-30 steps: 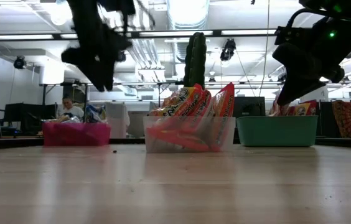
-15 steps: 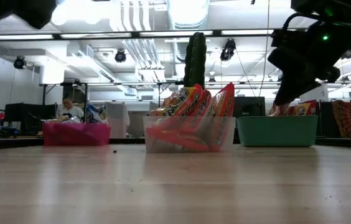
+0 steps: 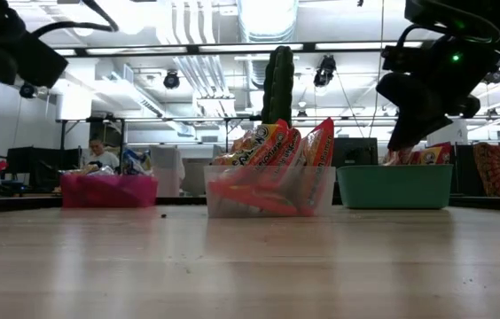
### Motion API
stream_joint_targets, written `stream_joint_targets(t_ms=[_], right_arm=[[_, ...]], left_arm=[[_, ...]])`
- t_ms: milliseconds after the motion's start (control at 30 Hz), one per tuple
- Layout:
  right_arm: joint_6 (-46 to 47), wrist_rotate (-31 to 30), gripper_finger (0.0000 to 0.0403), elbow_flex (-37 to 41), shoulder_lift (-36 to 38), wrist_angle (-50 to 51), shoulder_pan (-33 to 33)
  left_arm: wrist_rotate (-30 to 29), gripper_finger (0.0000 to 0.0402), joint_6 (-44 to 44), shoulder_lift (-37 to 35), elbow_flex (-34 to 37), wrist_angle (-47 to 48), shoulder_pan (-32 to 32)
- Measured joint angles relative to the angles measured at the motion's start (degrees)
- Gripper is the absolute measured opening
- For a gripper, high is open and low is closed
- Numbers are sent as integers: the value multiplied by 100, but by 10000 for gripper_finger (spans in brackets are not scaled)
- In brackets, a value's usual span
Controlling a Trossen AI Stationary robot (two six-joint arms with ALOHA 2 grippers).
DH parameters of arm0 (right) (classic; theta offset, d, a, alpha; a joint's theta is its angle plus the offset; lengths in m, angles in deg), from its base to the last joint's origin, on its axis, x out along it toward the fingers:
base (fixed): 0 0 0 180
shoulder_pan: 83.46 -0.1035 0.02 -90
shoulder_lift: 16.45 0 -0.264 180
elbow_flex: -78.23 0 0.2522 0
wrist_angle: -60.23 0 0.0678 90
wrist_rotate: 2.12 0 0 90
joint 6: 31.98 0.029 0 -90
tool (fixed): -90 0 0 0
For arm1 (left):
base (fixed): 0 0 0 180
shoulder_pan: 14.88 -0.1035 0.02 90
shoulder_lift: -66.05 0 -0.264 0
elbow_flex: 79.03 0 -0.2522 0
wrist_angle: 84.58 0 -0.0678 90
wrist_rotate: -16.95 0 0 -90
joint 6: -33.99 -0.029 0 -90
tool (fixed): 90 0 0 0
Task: Sort Maruchan noodles
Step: Put the blue noodle pack into the red bin
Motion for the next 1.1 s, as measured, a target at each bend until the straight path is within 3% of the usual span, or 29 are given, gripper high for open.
stream_joint_targets(t_ms=[233, 467, 800, 1100], right_arm=[[0, 2, 9, 0, -1, -13, 0], [1, 2, 9, 0, -2, -13, 0], [1, 0, 9, 0, -4, -15, 0], [4, 0, 9, 0, -7, -17, 0]], left_arm=[[-79, 227, 43, 273, 4, -267, 0], [-248, 242, -34, 572, 7, -281, 0], [-270, 216, -398, 966, 45, -215, 8], [-266, 151, -599, 1124, 46, -241, 7]])
